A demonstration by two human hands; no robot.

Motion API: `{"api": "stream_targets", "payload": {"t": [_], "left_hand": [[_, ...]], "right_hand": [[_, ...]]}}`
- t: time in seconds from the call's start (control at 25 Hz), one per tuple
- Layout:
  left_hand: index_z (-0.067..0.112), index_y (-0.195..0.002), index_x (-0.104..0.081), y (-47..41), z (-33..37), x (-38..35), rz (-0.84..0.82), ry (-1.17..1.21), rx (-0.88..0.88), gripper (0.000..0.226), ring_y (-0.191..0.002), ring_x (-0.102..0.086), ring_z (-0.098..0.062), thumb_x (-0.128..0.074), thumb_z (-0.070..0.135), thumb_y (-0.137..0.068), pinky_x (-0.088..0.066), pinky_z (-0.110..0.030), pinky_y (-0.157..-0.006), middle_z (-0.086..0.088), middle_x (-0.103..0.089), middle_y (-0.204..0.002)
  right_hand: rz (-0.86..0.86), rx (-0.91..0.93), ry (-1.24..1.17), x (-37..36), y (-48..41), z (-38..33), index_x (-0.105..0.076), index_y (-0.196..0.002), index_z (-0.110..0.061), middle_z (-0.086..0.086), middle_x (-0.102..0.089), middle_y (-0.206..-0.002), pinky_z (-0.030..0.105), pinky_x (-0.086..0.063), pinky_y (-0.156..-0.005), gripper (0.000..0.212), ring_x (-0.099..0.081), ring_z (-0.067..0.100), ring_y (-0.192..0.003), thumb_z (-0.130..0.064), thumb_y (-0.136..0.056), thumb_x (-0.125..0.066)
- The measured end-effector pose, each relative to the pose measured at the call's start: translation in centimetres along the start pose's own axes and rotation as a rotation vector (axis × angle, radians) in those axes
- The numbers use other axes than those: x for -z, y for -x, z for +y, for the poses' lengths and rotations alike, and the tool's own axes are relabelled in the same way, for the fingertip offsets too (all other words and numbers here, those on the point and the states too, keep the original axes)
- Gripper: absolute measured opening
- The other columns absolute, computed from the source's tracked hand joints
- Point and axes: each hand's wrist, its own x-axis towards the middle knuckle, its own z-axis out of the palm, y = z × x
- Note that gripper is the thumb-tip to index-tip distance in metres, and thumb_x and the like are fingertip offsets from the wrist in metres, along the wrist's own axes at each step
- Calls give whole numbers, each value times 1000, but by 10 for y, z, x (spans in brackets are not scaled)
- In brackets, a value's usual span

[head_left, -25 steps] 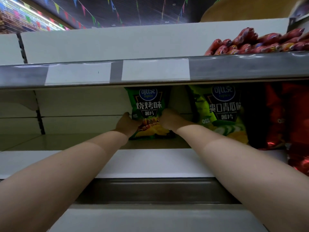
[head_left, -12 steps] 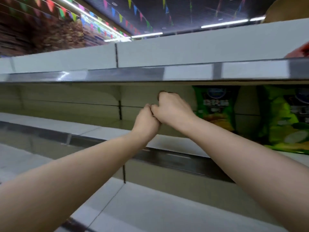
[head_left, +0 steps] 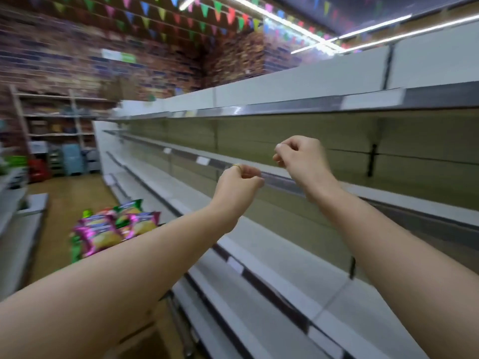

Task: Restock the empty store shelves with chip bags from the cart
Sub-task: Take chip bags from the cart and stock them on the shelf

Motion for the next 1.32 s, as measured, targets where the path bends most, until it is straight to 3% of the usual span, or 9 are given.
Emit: {"api": "stream_targets", "payload": {"t": [0.12,0.2,0.32,0.48,0.64,0.84,1.2,1.32], "left_hand": [[20,-76,-59,-7,-31,78,129,-10,54,17,-83,-56,-18,-56,10,-89,-47,-32,-80,0,-58,-77],[18,-79,-60,-11,-51,125,206,-13,94,15,-83,-57,-18,-54,13,-91,-49,-35,-83,-2,-59,-78],[17,-77,-59,-18,-81,178,304,5,142,18,-77,-57,-14,-53,10,-92,-47,-27,-72,-2,-60,-79],[17,-73,-58,-43,-130,234,436,-10,212,21,-71,-55,-14,-52,9,-92,-44,-25,-64,-2,-60,-75],[13,-72,-58,-96,-182,277,544,-5,297,21,-64,-53,-12,-53,5,-92,-42,-21,-55,-2,-57,-68],[11,-73,-58,-195,-241,323,650,-35,375,20,-61,-51,-12,-53,5,-92,-39,-22,-54,-5,-54,-68],[10,-73,-56,-312,-336,390,744,-51,501,19,-61,-52,-13,-54,8,-92,-41,-25,-58,-6,-57,-75],[11,-74,-56,-346,-364,412,726,-58,525,19,-63,-51,-13,-54,9,-92,-42,-25,-60,-5,-55,-73]], "right_hand": [[-84,4,-246,-83,10,-13,-60,-61,-17,0,-66,-67,31,-48,-68,27,-61,18,-70,-8,-85,-52],[-155,2,-355,-135,17,-19,-62,-67,-13,1,-66,-69,20,-46,-64,24,-61,13,-68,-8,-88,-52],[-243,-7,-449,-199,21,-22,-65,-78,-6,4,-66,-73,16,-47,-64,18,-61,10,-69,-9,-89,-52],[-347,-64,-586,-280,7,-15,-62,-71,-10,4,-64,-69,17,-51,-64,22,-60,10,-66,-5,-89,-51],[-432,-104,-638,-360,-29,11,-62,-69,-13,3,-65,-69,23,-51,-66,23,-60,11,-65,-5,-88,-53],[-522,-147,-678,-459,-106,50,-63,-67,-13,5,-65,-69,27,-51,-73,24,-61,17,-71,-6,-88,-53],[-646,-222,-628,-616,-192,102,-63,-71,-9,3,-63,-67,11,-47,-55,20,-58,2,-58,-6,-88,-54],[-666,-243,-596,-659,-208,116,-62,-70,-10,3,-63,-68,13,-48,-57,22,-58,6,-62,-8,-90,-53]]}}
